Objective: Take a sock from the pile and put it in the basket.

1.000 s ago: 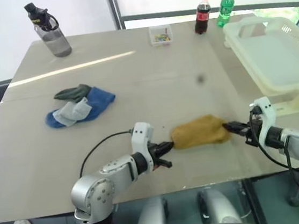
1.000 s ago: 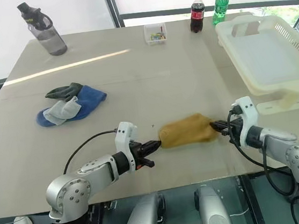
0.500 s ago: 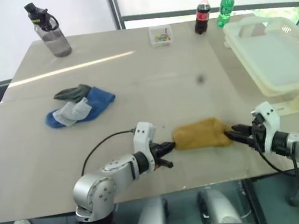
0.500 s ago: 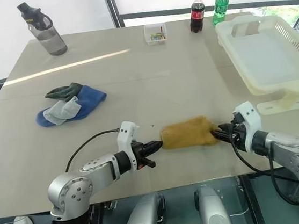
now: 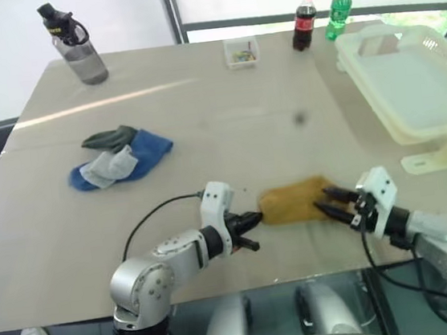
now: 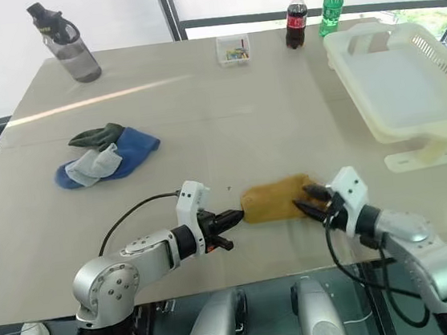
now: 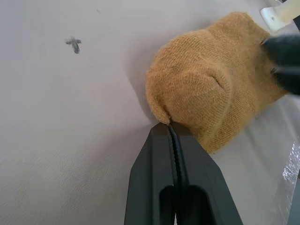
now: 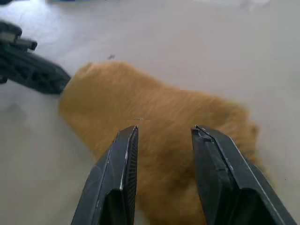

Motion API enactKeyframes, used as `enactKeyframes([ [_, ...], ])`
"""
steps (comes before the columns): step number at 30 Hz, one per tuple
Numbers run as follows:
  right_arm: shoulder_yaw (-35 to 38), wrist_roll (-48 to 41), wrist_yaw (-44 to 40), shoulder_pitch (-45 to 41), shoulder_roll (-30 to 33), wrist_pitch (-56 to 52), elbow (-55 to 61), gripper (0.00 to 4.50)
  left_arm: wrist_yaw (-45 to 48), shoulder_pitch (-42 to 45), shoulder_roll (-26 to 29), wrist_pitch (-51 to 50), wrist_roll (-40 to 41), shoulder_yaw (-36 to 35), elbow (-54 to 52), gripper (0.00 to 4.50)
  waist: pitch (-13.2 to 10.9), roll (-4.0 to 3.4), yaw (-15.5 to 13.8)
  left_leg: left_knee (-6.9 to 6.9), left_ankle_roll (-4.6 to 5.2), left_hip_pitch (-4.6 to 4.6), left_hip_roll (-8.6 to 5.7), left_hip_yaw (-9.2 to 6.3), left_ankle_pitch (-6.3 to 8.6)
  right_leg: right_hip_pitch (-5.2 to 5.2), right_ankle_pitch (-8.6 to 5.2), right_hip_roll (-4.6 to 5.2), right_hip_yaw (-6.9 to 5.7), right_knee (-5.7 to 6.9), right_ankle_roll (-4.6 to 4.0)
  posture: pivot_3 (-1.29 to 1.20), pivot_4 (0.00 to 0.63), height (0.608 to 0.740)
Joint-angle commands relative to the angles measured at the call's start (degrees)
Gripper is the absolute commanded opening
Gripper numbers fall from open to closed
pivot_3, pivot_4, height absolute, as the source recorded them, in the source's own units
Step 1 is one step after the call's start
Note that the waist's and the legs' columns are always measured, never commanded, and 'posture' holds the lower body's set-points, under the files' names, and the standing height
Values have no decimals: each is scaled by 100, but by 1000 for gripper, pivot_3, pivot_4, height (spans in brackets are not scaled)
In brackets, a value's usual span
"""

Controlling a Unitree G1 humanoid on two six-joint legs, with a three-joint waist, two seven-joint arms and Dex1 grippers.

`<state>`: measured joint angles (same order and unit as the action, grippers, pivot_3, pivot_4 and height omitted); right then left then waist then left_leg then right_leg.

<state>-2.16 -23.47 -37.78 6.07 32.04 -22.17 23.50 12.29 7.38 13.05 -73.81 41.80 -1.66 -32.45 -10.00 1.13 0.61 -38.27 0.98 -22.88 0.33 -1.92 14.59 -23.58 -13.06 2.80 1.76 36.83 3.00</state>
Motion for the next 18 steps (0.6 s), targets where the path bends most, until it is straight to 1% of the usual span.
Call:
enactKeyframes([
  [1,-35,271,27,-13,-46,269,-199,1824,51,32,9,104,39,18,-69,0,0,1,1,-4,0,1,0,1,0,0,-1,0,1,0,-1,0,150,740],
  [5,-141,490,113,-42,-34,19,-413,1824,98,41,94,168,-7,60,-70,0,1,1,-1,-4,0,7,2,-4,0,2,-4,-5,-3,3,1,0,150,740],
  [8,-108,368,184,-91,-137,-203,-373,1824,129,37,164,339,-93,100,-59,0,2,2,0,-4,0,8,3,-5,0,2,-2,-7,-3,3,-2,0,150,740],
  [11,-143,361,174,-116,-185,-291,-322,1905,215,-9,212,456,-64,66,-61,875,6,6,3,-4,0,9,3,-3,0,3,0,-6,-1,3,-5,0,150,740],
  [13,-168,379,172,-105,-201,-319,-294,1905,243,-61,210,449,3,-17,-80,1863,7,5,3,-4,0,10,3,-3,0,3,0,-6,-1,3,-5,0,150,740],
  [14,-182,381,172,-106,-202,-346,-284,1905,230,-76,124,374,145,-184,-47,2343,8,5,5,-4,0,11,4,-3,0,4,0,-6,-1,3,-5,0,150,740],
  [15,-194,382,173,-111,-205,-371,-278,1905,215,-70,3,262,386,-424,4,2662,8,5,6,-4,0,12,4,-3,0,4,0,-6,-1,3,-5,0,150,740],
  [18,-211,386,199,-110,-230,-420,-246,1905,69,9,-315,-69,1074,-1099,151,2662,8,6,9,-4,0,12,7,-4,0,4,-2,-6,-2,4,-1,0,150,740],
])
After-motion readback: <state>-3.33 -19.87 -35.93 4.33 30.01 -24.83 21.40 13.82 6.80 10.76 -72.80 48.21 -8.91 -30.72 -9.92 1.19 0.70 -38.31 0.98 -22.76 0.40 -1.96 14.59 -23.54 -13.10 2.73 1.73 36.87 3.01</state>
